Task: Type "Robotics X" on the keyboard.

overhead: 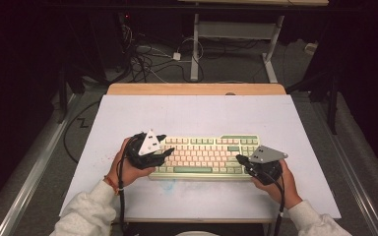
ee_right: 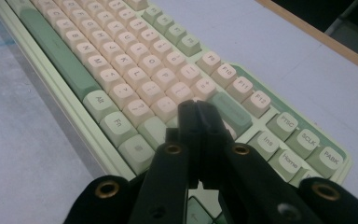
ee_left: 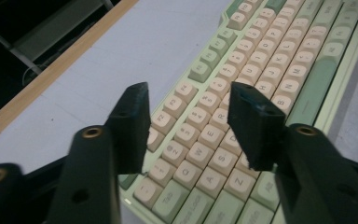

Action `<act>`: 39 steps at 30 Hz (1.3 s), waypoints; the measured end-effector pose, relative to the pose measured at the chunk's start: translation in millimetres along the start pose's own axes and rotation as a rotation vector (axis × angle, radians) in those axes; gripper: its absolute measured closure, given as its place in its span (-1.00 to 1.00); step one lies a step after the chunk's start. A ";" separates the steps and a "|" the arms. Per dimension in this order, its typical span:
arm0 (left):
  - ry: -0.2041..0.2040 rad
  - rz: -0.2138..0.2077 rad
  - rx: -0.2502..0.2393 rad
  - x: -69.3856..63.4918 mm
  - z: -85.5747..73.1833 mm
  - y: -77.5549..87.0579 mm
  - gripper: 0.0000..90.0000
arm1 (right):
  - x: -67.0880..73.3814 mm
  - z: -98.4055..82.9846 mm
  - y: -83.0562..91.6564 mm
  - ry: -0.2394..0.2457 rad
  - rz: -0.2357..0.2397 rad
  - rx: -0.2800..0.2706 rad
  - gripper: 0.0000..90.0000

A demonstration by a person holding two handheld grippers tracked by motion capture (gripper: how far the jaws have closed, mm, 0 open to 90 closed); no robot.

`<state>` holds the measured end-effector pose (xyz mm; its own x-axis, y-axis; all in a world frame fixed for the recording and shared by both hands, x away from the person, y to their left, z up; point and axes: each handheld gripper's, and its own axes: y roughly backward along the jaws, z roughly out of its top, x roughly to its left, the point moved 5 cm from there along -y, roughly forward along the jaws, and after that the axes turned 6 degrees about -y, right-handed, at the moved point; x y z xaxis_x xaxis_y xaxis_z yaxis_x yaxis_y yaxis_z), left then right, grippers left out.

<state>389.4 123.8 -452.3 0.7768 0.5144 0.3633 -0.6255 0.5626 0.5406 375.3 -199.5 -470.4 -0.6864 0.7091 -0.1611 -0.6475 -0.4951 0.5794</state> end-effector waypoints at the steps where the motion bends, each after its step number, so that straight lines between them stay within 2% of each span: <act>1: 0.005 0.007 0.000 0.1 -3.6 2.9 -0.18 | 0.0 0.9 0.5 0.000 0.002 -0.001 1.00; 2: 0.005 0.008 0.000 0.0 -7.3 5.5 -0.30 | -0.3 3.1 1.1 0.002 0.002 -0.006 1.00; 4: 0.006 0.036 -0.005 -0.4 -14.6 10.6 -0.34 | 0.1 4.2 1.2 0.000 0.002 -0.008 1.00; 6: 0.019 0.033 -0.007 -1.2 -21.6 15.0 -0.44 | 0.8 7.9 1.2 0.006 0.004 -0.013 1.00; 11: 0.037 0.047 -0.006 -4.6 -37.3 24.4 -0.53 | 3.4 14.4 -1.6 0.010 0.013 -0.018 1.00; 16: 0.059 0.063 0.020 -8.3 -54.6 32.4 -0.55 | 6.0 19.2 -6.3 0.017 0.023 -0.016 1.00; 21: 0.073 0.073 0.059 -14.7 -72.2 38.8 -0.56 | 11.4 29.6 -18.5 0.025 0.041 -0.010 1.00; 22: 0.078 0.074 0.064 -16.3 -75.5 40.5 -0.57 | 14.7 34.0 -26.2 0.035 0.052 -0.003 1.00; 24: 0.086 0.059 0.068 -18.4 -79.3 43.0 -0.58 | 18.4 37.0 -32.8 0.042 0.063 0.005 1.00; 27: 0.090 0.062 0.078 -20.7 -83.9 45.9 -0.58 | 22.7 39.9 -40.4 0.051 0.071 0.014 1.00; 29: 0.092 0.062 0.079 -21.6 -85.1 46.9 -0.58 | 27.0 43.0 -51.5 0.057 0.080 0.032 1.00; 32: 0.092 0.060 0.084 -21.9 -86.0 46.5 -0.58 | 27.3 45.6 -62.1 0.072 0.077 0.045 1.00; 39: 0.076 0.051 0.099 -24.6 -86.0 43.5 -0.58 | 26.8 45.1 -79.4 0.070 0.072 0.087 1.00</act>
<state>336.7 191.3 -503.0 0.7339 0.5907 0.3355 -0.6509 0.4700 0.5962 423.3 -118.5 -484.6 -0.7539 0.6346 -0.1703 -0.5663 -0.4961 0.6581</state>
